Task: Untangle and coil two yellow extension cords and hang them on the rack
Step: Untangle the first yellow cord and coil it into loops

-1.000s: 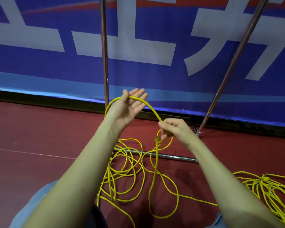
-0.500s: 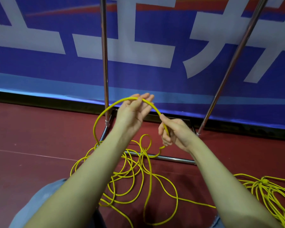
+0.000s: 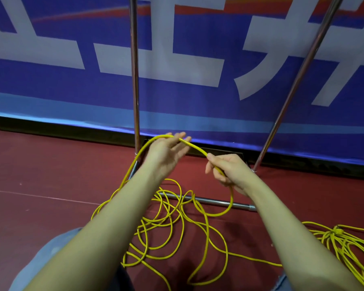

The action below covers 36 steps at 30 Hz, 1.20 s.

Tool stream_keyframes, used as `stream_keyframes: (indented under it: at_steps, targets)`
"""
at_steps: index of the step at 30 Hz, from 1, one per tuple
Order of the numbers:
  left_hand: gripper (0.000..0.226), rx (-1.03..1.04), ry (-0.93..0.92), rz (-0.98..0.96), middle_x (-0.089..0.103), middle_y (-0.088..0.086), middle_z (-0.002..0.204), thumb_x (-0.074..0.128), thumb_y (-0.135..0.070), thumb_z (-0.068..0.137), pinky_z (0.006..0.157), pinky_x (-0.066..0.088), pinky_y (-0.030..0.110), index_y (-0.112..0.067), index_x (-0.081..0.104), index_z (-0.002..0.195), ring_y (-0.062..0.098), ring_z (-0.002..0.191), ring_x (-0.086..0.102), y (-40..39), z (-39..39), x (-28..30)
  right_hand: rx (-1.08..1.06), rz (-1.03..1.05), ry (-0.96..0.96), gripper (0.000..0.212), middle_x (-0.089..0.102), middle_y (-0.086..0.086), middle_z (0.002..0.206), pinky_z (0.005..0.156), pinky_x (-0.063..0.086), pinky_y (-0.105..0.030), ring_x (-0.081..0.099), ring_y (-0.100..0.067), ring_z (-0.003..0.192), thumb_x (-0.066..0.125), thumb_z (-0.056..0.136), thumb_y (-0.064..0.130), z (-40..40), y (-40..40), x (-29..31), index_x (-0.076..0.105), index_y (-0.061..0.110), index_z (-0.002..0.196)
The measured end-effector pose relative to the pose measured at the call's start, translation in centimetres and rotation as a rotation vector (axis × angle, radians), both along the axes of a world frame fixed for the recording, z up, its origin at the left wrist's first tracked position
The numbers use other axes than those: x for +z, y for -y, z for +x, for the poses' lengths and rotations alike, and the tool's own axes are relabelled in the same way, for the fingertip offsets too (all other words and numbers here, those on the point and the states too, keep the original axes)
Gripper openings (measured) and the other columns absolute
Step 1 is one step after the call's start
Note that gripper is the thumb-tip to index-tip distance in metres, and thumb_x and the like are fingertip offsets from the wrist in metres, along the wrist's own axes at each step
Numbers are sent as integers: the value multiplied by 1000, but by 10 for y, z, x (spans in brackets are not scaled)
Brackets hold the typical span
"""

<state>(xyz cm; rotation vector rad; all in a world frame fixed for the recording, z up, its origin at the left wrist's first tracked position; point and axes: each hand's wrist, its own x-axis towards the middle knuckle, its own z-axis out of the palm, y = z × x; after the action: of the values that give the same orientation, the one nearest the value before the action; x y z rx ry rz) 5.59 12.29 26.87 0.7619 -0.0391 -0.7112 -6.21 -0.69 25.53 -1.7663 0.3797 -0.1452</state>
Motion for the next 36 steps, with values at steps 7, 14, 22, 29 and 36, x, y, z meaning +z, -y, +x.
stream_keyframes:
  at_steps: [7,14,22,29,36]
  targets:
    - [21,54,169,-73,60,21,92,41,14,92,67,60,38,-5,39,101,27,70,71,5,-20,17,42,-9,9,48,43,-3,35,35,23,-16,29,-10,27,48,96,36,3,-7,17,60,5,62]
    - [16,289,-36,-246,61,20,102,40,7,97,65,60,34,-4,43,108,28,84,68,-22,28,21,46,27,-49,35,47,-2,42,49,35,-24,45,-14,40,49,95,22,-8,21,-5,63,4,69]
    - [15,-52,216,13,64,17,97,42,7,96,73,58,28,-7,40,100,23,86,68,11,-30,4,-14,3,87,41,36,1,34,44,36,-17,44,-14,35,45,98,23,-1,2,7,57,4,64]
    - [16,63,100,-123,65,17,97,41,8,95,71,59,31,-7,42,100,23,86,70,2,-16,13,105,117,-74,36,58,-5,53,64,48,-26,56,-16,54,50,93,28,-9,10,-18,62,5,68]
    - [13,272,-40,-189,63,15,99,46,5,96,70,58,33,-2,46,106,26,88,66,-2,2,10,72,153,-15,29,47,1,53,71,52,-28,48,-14,50,43,98,14,-15,22,-23,61,5,78]
